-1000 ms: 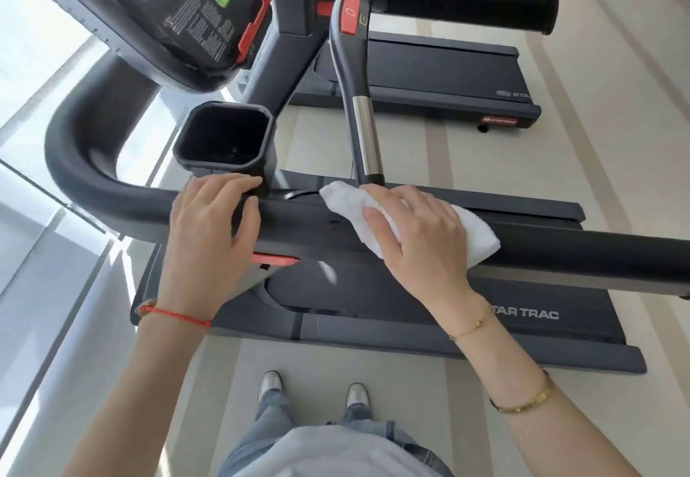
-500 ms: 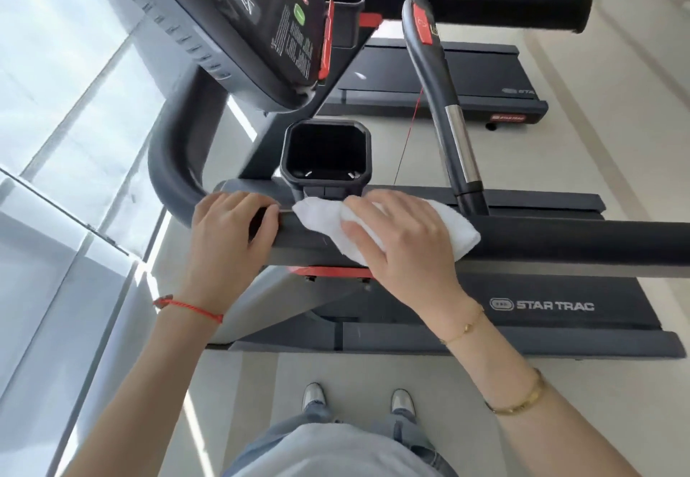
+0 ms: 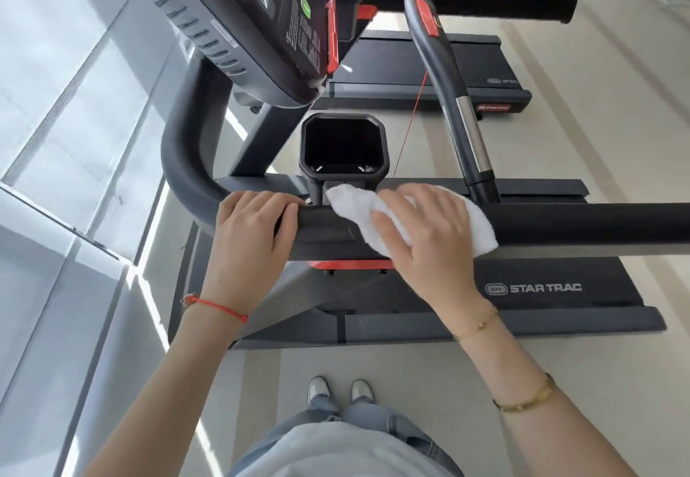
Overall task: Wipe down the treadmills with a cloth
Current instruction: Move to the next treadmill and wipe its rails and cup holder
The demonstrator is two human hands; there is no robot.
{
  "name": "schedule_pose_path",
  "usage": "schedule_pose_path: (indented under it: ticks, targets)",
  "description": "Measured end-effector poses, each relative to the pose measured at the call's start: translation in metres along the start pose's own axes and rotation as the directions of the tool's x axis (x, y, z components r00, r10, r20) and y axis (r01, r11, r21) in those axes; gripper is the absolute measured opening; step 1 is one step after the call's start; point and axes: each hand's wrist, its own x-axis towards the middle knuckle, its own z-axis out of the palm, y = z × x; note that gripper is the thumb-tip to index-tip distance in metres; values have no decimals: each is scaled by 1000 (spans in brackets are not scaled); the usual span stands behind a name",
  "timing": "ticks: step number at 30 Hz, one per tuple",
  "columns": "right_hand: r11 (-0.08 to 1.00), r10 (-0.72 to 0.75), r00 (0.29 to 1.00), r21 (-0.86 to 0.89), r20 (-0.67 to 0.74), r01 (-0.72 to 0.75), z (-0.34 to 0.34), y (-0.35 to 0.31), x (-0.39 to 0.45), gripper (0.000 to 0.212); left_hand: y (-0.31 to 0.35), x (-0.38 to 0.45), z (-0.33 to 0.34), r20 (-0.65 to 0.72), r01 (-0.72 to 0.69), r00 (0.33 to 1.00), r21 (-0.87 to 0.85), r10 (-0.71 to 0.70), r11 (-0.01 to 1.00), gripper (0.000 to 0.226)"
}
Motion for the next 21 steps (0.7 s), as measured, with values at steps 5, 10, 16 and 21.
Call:
schedule_pose_path:
  ticks: [5, 10, 16, 21]
  targets:
    - [977, 209, 977, -38, -29, -210, 4, -14, 7, 25, 0, -1, 3, -25, 11, 1000, 5, -11, 1000, 26]
    - [1000, -16, 1000, -12, -1, 16, 22, -51, 3, 27, 1, 0, 5, -77, 9, 997, -18, -10, 1000, 24]
    - [986, 166, 981, -7, -103, -168, -9, 22, -3, 28, 2, 0, 5, -47, 23, 999, 6, -23, 1000, 28]
    - [971, 228, 959, -31, -167, -236, 19, -25, 4, 25, 4, 0, 4, -31, 14, 999, 20, -14, 1000, 27]
